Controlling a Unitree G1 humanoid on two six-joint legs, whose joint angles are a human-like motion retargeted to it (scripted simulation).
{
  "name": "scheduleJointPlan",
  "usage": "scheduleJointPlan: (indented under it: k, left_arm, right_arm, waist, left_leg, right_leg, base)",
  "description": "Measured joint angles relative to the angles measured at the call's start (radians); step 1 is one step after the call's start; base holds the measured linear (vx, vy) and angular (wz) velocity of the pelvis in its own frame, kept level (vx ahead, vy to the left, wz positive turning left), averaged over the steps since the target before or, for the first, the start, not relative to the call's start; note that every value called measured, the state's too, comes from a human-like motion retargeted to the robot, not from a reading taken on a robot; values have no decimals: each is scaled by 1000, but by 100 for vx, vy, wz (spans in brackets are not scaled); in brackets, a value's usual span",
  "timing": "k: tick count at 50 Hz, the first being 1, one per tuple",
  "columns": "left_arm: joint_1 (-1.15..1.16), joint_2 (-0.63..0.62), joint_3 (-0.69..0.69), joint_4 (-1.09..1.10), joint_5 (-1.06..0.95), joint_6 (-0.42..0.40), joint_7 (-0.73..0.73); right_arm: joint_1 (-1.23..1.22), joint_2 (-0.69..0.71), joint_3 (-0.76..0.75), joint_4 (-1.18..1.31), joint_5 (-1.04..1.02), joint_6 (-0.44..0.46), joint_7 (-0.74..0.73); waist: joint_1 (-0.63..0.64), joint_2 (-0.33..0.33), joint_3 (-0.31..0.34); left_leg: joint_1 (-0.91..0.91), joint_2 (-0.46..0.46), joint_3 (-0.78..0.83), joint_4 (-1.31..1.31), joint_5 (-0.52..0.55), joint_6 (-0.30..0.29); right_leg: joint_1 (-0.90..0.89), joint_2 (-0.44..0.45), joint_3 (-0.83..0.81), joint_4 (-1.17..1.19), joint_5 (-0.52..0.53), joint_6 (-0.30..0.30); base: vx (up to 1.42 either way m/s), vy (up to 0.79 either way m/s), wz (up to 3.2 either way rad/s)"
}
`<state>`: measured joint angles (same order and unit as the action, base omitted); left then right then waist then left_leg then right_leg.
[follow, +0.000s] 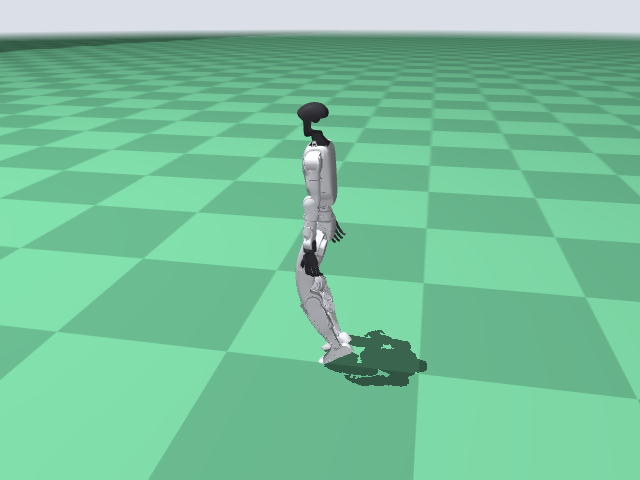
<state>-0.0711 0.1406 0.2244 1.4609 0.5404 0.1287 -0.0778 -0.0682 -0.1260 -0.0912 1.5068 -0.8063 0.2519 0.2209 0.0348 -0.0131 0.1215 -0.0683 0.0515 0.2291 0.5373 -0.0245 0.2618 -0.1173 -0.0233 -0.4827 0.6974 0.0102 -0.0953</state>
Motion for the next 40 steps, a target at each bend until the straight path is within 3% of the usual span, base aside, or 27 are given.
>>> scheduleJointPlan:
  k: [5, 10, 13, 18, 20, 21, 23, 26, 28, 30, 32, 34, 36, 38, 40]
  left_arm:
    - [-59, -2, -53, -91, 9, -32, 4]
    - [-100, 20, -106, -197, 13, -59, -8]
    - [-80, 32, -104, -222, 12, -61, 1]
    - [24, 15, -76, -154, 40, -114, 155]
    - [50, 35, -98, -116, 74, -132, 183]
    - [59, 51, -117, -105, 97, -129, 183]
    - [75, 79, -146, -96, 169, -124, 176]
    - [97, 101, -169, -91, 232, -109, 140]
    - [109, 105, -166, -79, 229, -82, 87]
    - [118, 86, -143, -64, 210, -44, 17]
    - [119, 63, -100, -43, 189, -7, -45]
    - [122, 45, -59, -26, 166, 17, -87]
    - [127, 33, -35, -17, 145, 25, -109]
    - [132, 27, -31, -15, 136, 19, -122]
    - [140, 20, -43, -21, 147, 6, -126]
  right_arm:
    - [58, -26, -87, 175, 71, 60, 128]
    - [127, -30, -112, 193, 273, 123, 152]
    - [133, -18, -121, 193, 309, 147, 151]
    - [46, -6, -110, 189, 303, 134, 106]
    - [13, 1, -75, 145, 289, 93, 81]
    - [-1, 1, -57, 121, 285, 78, 66]
    - [-22, 5, -36, 74, 279, 55, 8]
    - [-58, -1, -3, 47, 237, 33, -92]
    - [-101, -16, 50, 56, 167, 19, -146]
    - [-144, -42, 107, 65, 60, 22, -174]
    - [-188, -63, 145, 61, -43, 38, -169]
    - [-225, -71, 163, 49, -96, 40, -150]
    - [-242, -69, 164, 29, -89, 28, -139]
    - [-246, -58, 149, 13, -50, 8, -138]
    - [-234, -47, 129, 1, -9, -16, -138]
  waist:
    - [-33, -80, 19]
    - [-23, -133, 61]
    - [31, -128, 53]
    - [43, -54, 66]
    - [18, -26, 56]
    - [18, -24, 55]
    - [35, -22, 38]
    - [95, -36, 8]
    - [119, -49, -2]
    - [100, -53, -22]
    - [75, -31, -35]
    - [76, -5, -31]
    - [87, 13, -26]
    - [91, 17, -30]
    - [108, -5, -38]
  left_leg:
    - [95, -96, -28, -24, -48, 0]
    - [160, -108, -38, 85, -159, 0]
    - [211, -64, 32, 172, -197, 0]
    - [115, 64, 3, 549, 1, 0]
    - [19, 105, -38, 674, 5, 0]
    - [-12, 135, -29, 701, -47, 0]
    - [-96, 171, -5, 711, -106, 0]
    - [-186, 153, 105, 571, -98, 0]
    - [-231, 96, 186, 406, -85, 0]
    - [-285, -38, 211, 157, -19, 0]
    - [-307, -96, 192, -77, 53, -106]
    - [-316, -93, 216, -228, 94, -201]
    - [-317, -67, 306, -304, 128, -247]
    - [-304, -42, 451, -319, 169, -211]
    - [-292, -59, 530, -302, 178, -46]
  right_leg:
    - [-15, -5, 83, -432, -29, -47]
    - [-7, -2, 168, -558, -55, -71]
    - [44, 22, 122, -539, -153, -156]
    - [101, 118, 222, -447, -241, -161]
    - [150, 144, 183, -505, -247, -161]
    - [169, 153, 196, -520, -250, -160]
    - [192, 157, 195, -556, -247, -144]
    - [223, 121, 156, -601, -240, -94]
    - [244, 75, 127, -627, -230, -47]
    - [249, 17, 85, -653, -215, 10]
    - [270, 31, 60, -666, -236, 31]
    - [312, 69, 55, -678, -262, 41]
    - [355, 91, 36, -681, -283, 58]
    - [384, 93, 12, -667, -301, 81]
    - [393, 63, 26, -626, -292, 122]
  base:
    - [59, -22, 32]
    - [71, -40, -11]
    - [86, -26, -114]
    - [61, -13, -68]
    - [49, 0, 7]
    - [60, -3, 15]
    - [49, 18, 24]
    - [42, 56, 21]
    - [35, 69, 45]
    - [23, 72, 107]
    - [46, 36, 87]
    - [45, 11, 16]
    - [57, 9, -6]
    - [65, 9, 16]
    - [70, 9, 18]
